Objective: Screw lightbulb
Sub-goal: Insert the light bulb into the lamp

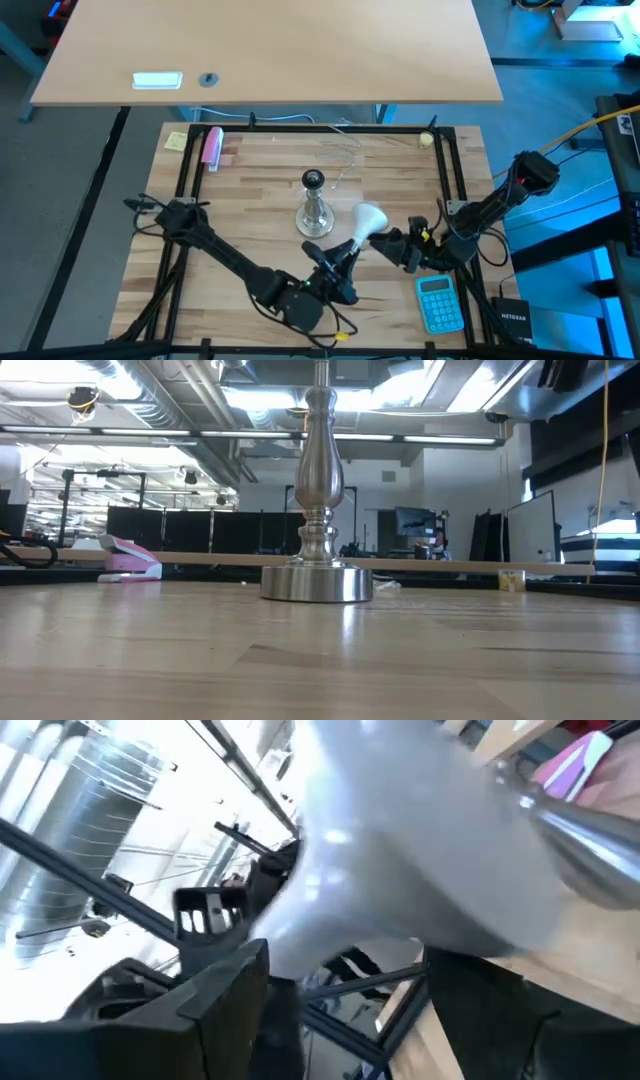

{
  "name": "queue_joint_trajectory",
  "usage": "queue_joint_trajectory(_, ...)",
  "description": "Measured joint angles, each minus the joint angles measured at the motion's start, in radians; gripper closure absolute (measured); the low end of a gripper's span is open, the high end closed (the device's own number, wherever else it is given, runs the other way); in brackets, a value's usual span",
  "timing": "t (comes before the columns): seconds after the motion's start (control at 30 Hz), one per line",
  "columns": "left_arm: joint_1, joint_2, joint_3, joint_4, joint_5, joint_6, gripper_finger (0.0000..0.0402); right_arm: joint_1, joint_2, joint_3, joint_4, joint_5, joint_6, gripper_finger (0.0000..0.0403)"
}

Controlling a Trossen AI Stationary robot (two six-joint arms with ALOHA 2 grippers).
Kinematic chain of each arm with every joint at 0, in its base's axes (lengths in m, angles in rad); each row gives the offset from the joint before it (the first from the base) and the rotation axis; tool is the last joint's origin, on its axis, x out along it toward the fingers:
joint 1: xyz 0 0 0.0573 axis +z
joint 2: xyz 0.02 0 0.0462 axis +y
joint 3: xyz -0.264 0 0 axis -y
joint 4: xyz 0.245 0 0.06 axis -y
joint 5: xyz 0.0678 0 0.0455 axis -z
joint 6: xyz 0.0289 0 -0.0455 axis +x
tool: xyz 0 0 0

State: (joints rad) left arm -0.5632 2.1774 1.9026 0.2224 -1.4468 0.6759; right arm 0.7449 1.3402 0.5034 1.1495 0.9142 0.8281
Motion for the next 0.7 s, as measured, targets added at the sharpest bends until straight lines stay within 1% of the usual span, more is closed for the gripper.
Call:
queue_joint_trajectory(0.1, 0.003, 0.027, -0.001, 0.075, 0.0, 0.094, 0.031, -0.006, 0.006, 0.003, 0.012, 0.001, 0.03, 0.0137)
queue_joint_trajectory(0.17, 0.007, 0.031, -0.001, 0.117, -0.004, 0.127, 0.031, -0.014, 0.006, 0.015, 0.007, 0.001, 0.039, 0.0137)
queue_joint_trajectory(0.27, 0.016, 0.031, 0.0, 0.135, 0.021, 0.115, 0.031, -0.036, 0.006, 0.031, -0.005, 0.008, 0.036, 0.0137)
queue_joint_trajectory(0.4, 0.027, 0.032, 0.0, 0.13, 0.056, 0.092, 0.031, -0.078, 0.006, 0.039, -0.035, -0.011, 0.043, 0.0137)
queue_joint_trajectory(0.53, 0.027, 0.032, 0.0, 0.126, 0.057, 0.087, 0.031, -0.102, 0.006, 0.039, -0.031, -0.02, 0.032, 0.0137)
queue_joint_trajectory(0.7, 0.02, 0.032, 0.0, 0.126, 0.061, 0.086, 0.031, -0.103, 0.006, 0.04, -0.015, -0.016, -0.012, 0.0137)
